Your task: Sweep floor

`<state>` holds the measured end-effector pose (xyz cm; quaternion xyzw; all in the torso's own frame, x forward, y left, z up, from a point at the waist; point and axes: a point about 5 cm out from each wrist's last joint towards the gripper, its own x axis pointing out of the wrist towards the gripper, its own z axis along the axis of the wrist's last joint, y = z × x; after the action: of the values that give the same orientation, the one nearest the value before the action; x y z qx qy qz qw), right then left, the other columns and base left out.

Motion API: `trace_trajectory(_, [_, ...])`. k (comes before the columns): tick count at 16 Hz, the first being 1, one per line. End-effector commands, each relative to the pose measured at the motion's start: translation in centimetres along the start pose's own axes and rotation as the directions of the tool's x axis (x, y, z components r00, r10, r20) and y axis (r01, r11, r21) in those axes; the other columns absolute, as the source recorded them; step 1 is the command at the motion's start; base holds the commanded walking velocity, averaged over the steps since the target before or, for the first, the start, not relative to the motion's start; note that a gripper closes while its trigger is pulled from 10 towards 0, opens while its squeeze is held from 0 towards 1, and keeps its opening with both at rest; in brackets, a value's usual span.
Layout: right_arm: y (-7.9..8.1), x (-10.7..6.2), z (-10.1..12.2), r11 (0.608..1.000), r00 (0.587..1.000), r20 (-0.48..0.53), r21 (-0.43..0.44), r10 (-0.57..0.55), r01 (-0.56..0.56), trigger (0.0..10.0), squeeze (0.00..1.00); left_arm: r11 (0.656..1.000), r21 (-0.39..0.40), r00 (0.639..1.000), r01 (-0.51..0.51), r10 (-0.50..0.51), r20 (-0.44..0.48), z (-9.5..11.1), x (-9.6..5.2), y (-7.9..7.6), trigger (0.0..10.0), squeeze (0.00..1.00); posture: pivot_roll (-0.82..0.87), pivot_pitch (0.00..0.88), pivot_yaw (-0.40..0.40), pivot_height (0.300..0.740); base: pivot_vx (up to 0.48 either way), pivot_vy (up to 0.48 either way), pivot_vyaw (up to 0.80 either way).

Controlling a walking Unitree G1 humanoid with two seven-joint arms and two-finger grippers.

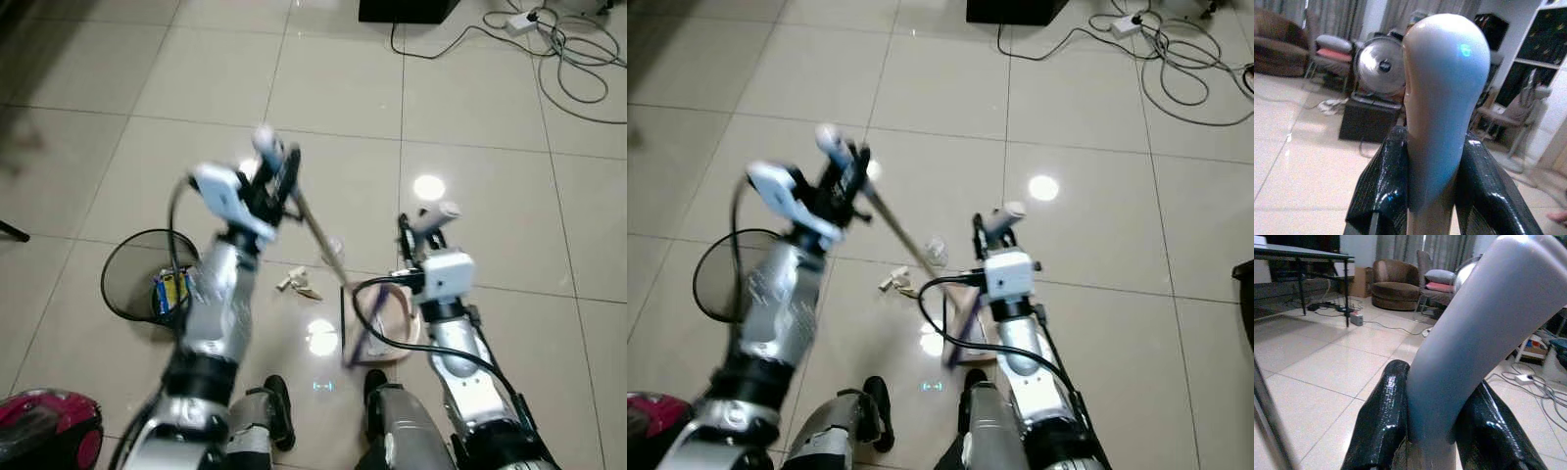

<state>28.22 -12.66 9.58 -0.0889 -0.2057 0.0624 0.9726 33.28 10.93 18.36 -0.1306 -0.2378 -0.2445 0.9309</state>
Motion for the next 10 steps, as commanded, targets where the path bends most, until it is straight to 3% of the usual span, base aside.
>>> trace_trajectory(1, [-0.1,-2.1,-2.0,1.0,0.992,-0.125,-0.001,0.015,-0.015,10.0,0.0,0.998,-0.027,0.998,0.051,-0.052,-0.037,1.1,0.7,0.3,10.0,0.0,-0.06,0.204,0.057,0.74,0.0,0.0,0.0])
trace_trajectory(4, [-1.5,-2.0,-1.9,1.0,0.993,-0.122,-0.023,-0.007,0.005,10.0,0.0,0.996,0.034,0.992,0.083,-0.079,-0.097,2.8,1.2,1.6,10.0,0.0,-0.07,0.165,0.051,0.74,0.0,0.0,0.0])
trace_trajectory(7, [-2.8,-2.0,-2.1,0.999,0.991,-0.131,-0.038,-0.043,0.039,10.0,0.0,0.996,0.065,0.99,0.067,-0.058,-0.129,3.7,0.8,3.0,10.0,0.0,-0.1,0.113,0.055,0.74,0.0,0.0,0.0])
trace_trajectory(10, [-3.8,-2.5,-1.3,0.997,0.991,-0.105,0.001,-0.078,0.079,10.0,0.0,0.986,0.162,0.975,0.025,0.012,-0.224,3.1,-1.0,4.6,10.0,0.0,-0.11,0.057,0.064,0.74,0.0,0.0,0.0])
